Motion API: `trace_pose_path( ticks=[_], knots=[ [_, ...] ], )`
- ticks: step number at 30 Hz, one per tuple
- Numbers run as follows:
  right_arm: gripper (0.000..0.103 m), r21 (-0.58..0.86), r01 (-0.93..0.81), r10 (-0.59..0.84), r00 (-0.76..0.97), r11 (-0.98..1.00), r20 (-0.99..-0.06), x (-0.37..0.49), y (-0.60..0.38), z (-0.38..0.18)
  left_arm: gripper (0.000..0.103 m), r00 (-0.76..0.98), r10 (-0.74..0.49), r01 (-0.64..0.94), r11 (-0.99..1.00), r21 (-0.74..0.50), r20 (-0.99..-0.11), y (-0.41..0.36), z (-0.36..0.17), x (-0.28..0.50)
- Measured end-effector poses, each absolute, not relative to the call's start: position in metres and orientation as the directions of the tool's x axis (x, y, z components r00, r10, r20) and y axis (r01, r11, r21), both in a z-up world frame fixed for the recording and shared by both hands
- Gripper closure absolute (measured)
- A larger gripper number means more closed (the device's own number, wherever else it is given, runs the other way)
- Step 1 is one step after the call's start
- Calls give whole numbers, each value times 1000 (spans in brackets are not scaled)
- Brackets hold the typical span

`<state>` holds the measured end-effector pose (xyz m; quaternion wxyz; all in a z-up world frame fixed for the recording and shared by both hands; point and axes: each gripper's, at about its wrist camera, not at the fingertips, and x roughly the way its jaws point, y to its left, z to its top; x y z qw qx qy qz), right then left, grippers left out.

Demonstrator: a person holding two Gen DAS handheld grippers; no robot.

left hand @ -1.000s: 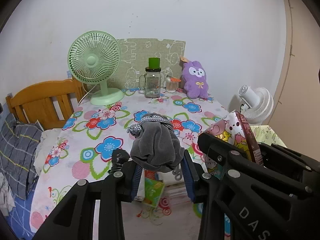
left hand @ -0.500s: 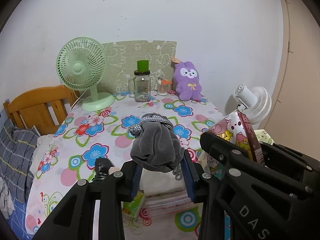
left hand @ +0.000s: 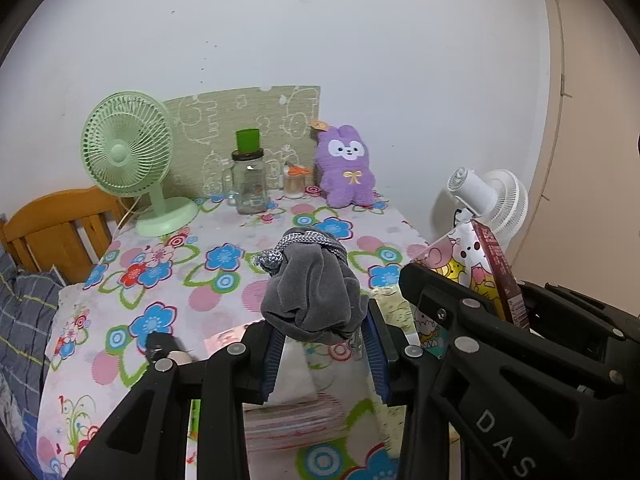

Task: Organize soft objects
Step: 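Carry the grey cloth to the basket and open the left tool while the right tool carries the box, then lower the cartoon box into the basket and open the right tool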

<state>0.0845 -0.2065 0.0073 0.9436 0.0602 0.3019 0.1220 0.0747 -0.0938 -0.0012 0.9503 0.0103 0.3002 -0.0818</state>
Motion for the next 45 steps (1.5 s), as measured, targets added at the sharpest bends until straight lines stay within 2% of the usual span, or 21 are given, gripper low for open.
trace_pose_path(
  ticks=[16,31,32,35,36,39,45],
  knots=[
    [77,186,-91,183,801,978,-571,91,-267,-6,65,772,-225,263,965,-25,-594,-155,-12,88],
    [77,197,3,124,770,980,-627,105,-304,-38,64,697,-244,332,943,2,-674,-192,-40,106],
    [77,197,5,123,768,980,-629,106,-305,-39,62,694,-238,329,944,5,-679,-193,-41,107],
    [77,197,6,124,761,980,-637,111,-307,-44,33,686,-221,320,947,14,-693,-194,-45,111],
    [77,197,5,125,759,980,-640,112,-307,-45,28,684,-219,320,947,16,-696,-194,-45,112],
    [77,197,5,127,750,980,-649,117,-308,-50,18,678,-226,329,944,14,-700,-196,-46,114],
    [77,199,1,134,739,980,-660,125,-309,-58,17,659,-223,323,947,2,-718,-198,-50,123]
  ],
)
